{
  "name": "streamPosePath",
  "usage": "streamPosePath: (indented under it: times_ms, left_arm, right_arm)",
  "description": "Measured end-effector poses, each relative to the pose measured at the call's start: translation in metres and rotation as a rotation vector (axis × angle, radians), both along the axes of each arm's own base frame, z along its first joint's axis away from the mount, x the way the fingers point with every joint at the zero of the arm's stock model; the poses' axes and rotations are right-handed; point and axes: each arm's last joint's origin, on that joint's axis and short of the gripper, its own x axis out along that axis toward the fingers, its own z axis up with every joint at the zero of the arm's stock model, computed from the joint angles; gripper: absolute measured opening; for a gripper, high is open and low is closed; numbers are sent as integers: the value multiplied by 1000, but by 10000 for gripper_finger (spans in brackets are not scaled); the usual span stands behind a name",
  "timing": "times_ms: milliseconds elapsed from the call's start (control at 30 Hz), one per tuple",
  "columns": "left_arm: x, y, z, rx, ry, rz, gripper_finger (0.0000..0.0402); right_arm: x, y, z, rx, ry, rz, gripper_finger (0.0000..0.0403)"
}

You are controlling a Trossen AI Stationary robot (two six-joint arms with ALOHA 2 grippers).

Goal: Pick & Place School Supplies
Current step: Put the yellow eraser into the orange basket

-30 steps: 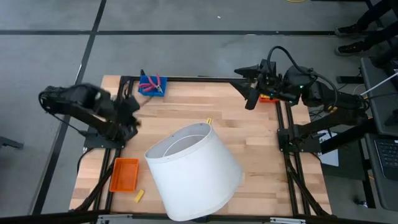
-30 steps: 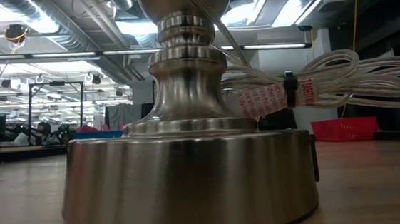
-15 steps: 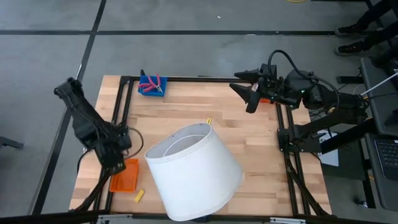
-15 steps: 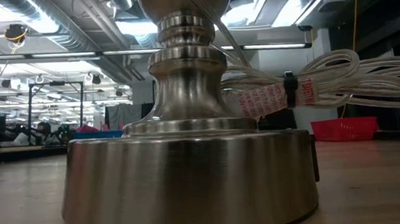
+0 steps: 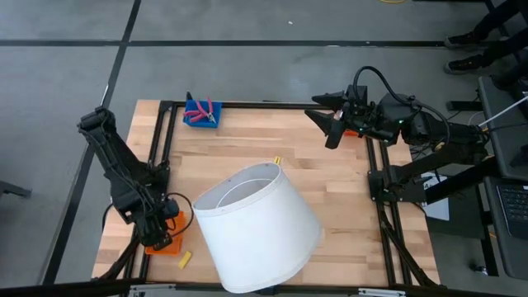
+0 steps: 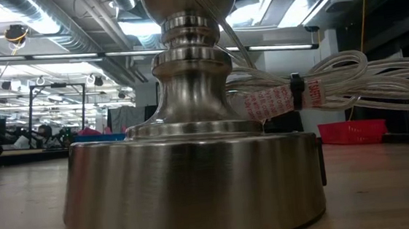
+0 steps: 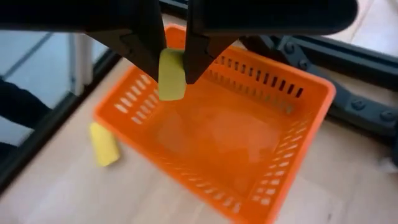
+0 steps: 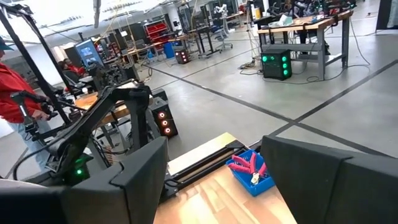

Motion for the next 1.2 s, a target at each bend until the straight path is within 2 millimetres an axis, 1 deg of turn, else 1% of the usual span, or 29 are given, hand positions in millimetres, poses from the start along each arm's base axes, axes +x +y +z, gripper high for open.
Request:
streamPosePath:
  times_ms: [100,133,200,400,467,533,600,667,733,800,900,1000,1067,1200]
  left_arm:
    - [-2,0,-7,34,34,39,28]
    - [-4,1,-9,45,41,53,36]
    - [-4,1,-10,55,44,80,68]
    - [-2,1,-4,62,-31,120,196]
    - [-1,1,-3,61,-38,122,225]
    - [-1,0,-3,54,-30,116,243]
    - [1,-4,-1,8,-47,80,250]
    - [5,-11,1,-72,-100,30,249]
    - [8,-18,2,-130,-117,6,242]
    - [11,-23,1,-165,-100,-1,230]
    - [14,-30,0,-190,-69,9,213]
    - [22,-42,5,-228,-88,26,202]
    - [29,-52,7,-246,-97,42,201]
    - [44,-70,11,-252,-63,112,205]
  right_arm:
    - [0,2,0,-1,1,6,265]
    - [0,2,0,-1,1,7,265]
    - [0,2,0,0,5,7,265]
    - [0,2,-4,14,32,6,265]
    - [0,2,-5,19,44,5,265]
    - [0,2,-6,20,49,7,265]
    - [-1,4,-6,20,49,13,265]
    - [-1,4,-6,20,49,16,265]
    - [-1,4,-6,22,49,16,265]
    - [-1,4,-6,21,49,17,265]
    - [-1,4,-6,21,49,17,265]
    - [-1,4,-6,18,51,18,265]
    - [-1,4,-6,14,55,18,265]
    - [-1,4,-7,6,73,18,265]
